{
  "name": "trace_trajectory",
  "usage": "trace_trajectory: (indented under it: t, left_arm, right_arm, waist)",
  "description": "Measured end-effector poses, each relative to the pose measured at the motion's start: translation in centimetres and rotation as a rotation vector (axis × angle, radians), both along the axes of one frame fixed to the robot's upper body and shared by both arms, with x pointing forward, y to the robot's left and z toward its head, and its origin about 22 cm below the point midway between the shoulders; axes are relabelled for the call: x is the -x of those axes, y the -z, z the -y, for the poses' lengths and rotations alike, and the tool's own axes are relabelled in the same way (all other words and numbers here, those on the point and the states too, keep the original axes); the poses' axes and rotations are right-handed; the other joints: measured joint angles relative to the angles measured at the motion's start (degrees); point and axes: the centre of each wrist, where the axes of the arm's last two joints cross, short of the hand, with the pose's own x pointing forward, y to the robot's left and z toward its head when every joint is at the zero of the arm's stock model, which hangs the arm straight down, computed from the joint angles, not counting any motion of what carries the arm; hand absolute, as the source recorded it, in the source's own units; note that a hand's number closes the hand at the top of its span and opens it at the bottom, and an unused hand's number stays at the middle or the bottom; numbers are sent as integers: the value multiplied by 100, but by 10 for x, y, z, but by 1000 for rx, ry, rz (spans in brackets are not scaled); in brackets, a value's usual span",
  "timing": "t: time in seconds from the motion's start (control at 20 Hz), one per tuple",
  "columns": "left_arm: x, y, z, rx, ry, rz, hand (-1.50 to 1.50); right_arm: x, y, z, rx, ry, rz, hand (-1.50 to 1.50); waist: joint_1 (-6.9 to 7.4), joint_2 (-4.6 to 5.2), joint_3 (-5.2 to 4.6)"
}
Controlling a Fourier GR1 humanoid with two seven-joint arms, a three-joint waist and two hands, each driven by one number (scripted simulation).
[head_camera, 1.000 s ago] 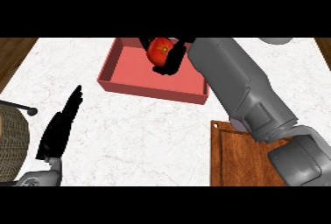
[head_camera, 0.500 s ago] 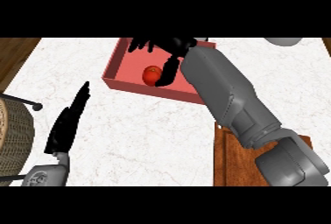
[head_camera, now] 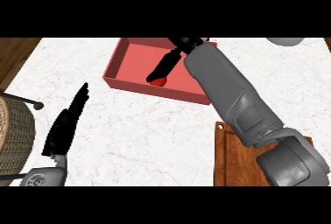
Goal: Pick the tomato from the cutting board and place it in the cardboard box
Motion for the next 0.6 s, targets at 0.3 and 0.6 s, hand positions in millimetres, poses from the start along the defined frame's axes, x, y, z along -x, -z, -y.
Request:
trace_trajectory:
  t: [0.3, 0.6]
  left_arm:
    - [0, -2, 0, 0, -3, 7, 0]
    - [1, -4, 0, -1, -3, 12, 0]
  right_arm:
    - [-11, -16, 29, -243, 73, -107, -150]
    - [-24, -34, 92, -362, 218, -130, -150]
  waist:
    - [-33, 29, 3]
    - [4, 87, 5]
